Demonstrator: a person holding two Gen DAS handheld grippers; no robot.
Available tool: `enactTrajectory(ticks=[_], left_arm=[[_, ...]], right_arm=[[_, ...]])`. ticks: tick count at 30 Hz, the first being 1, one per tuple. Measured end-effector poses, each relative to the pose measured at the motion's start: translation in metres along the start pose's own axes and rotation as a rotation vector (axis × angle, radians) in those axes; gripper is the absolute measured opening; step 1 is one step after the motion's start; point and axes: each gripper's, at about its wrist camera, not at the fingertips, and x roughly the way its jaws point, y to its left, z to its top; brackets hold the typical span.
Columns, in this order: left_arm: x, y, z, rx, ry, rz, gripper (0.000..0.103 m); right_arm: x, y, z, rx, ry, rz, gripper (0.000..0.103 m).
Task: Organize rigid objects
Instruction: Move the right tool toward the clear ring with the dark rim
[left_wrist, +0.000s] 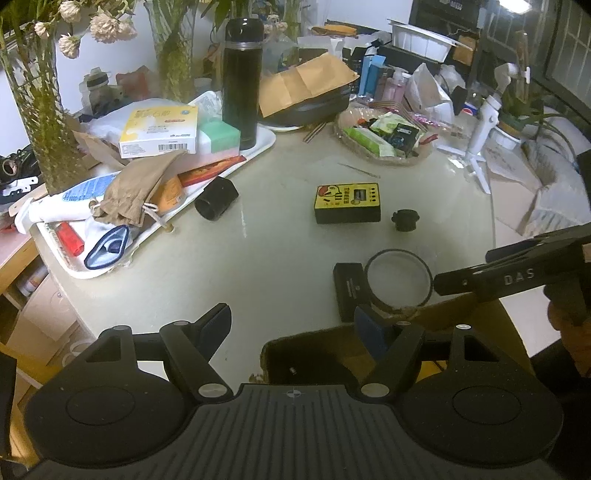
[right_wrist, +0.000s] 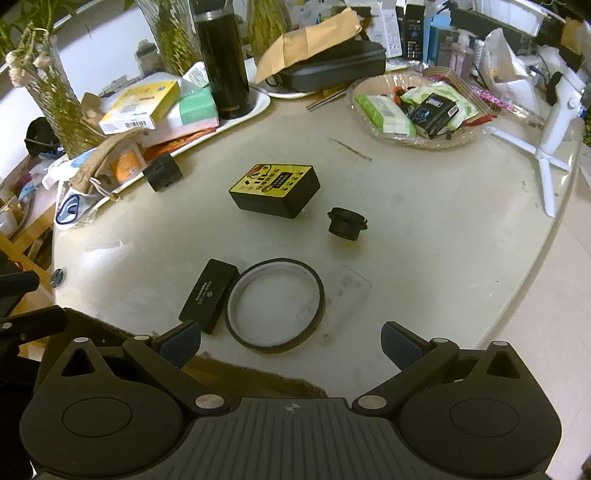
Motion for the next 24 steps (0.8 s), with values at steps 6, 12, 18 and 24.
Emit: enactTrajectory(ticks=[6,12,18,24], left_arm=[[0.005,0.002,0.001,-0.014,-0.015,-0.015,0.073],[0.007,0.006,0.0,-0.039,-0.033,-0.035,0.073],[0.009,0.011,0.0,-0.061,-0.032,-0.037,0.073],[0.009,0.013,0.0,-0.07,-0.031,-0.036,0.073]], right_arm=[[0.021,0.002,0.012,-0.016,0.054,-0.001,0.103],[0.047,0.008,0.026,-0.038,0.132,-0.008,0.103],[0.073,0.02,0.034,-0.089,0.215,-0.031,0.103],[0.091,0.031,0.035,-0.145,0.276,-0.077,0.103]])
